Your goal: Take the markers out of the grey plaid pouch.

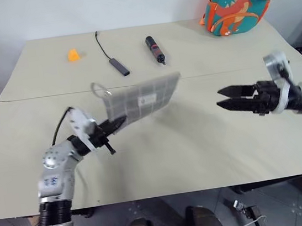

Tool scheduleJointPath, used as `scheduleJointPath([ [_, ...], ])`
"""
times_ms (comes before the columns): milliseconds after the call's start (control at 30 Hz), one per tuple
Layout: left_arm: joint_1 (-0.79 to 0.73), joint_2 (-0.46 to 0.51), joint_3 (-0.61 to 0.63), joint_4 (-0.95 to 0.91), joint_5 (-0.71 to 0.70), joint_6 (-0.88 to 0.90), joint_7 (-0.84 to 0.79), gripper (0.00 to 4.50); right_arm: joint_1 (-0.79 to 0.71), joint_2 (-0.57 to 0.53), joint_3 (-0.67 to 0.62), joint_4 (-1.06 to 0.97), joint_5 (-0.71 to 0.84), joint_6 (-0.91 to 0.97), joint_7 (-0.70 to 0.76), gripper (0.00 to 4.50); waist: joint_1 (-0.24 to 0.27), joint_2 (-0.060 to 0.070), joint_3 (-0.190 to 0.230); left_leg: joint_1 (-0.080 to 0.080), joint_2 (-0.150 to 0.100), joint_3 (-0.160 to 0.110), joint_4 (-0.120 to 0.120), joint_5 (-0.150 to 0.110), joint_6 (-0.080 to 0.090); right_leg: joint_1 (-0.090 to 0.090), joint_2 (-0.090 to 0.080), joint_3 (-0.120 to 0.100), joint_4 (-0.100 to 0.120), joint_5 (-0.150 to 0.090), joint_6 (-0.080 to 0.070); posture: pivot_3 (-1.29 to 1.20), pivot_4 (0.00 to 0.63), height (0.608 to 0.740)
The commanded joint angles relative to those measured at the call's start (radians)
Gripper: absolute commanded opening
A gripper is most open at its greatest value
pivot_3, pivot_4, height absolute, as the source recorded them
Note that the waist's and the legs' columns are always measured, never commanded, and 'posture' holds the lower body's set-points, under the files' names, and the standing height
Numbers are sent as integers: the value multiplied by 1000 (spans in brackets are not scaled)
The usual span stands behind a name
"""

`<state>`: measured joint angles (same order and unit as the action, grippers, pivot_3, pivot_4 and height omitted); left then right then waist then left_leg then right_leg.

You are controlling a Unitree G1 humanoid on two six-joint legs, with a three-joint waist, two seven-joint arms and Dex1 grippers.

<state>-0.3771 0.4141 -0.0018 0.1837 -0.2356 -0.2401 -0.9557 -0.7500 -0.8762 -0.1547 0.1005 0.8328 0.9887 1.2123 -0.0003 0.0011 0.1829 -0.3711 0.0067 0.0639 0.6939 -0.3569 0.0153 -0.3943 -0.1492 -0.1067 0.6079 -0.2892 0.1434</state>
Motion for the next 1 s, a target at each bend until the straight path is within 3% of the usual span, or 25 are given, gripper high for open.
scheduleJointPath([
  [33,-13,-38,-70,79,66,-236,-36,0,-75,34,37,-4,69,118,27,4464,2,-1,0,0,1,0,0,0,1,0,0,0,0,0,0,0,150,740],
  [133,-16,-62,-93,117,67,-291,-33,0,-108,58,87,-9,64,148,46,4464,7,-1,0,-4,4,-1,3,-2,3,-1,0,-2,-1,0,0,0,150,740],
  [233,-4,-80,-120,115,63,-314,-36,0,-119,97,247,-24,-5,152,80,4464,6,-1,0,-5,3,-1,5,-4,5,-1,-1,-2,-1,1,3,0,150,740],
  [333,7,-63,-136,114,75,-338,-52,0,-141,126,311,9,-37,160,94,4464,5,-1,0,-5,2,0,6,-4,6,-1,-1,-2,-1,2,3,0,150,740],
  [1000,67,-10,-178,40,64,-288,-52,0,-128,331,336,-19,-12,225,77,4464,-2,-1,0,-5,-1,-10,6,-4,6,-1,-1,-2,-1,2,3,0,150,740],
])
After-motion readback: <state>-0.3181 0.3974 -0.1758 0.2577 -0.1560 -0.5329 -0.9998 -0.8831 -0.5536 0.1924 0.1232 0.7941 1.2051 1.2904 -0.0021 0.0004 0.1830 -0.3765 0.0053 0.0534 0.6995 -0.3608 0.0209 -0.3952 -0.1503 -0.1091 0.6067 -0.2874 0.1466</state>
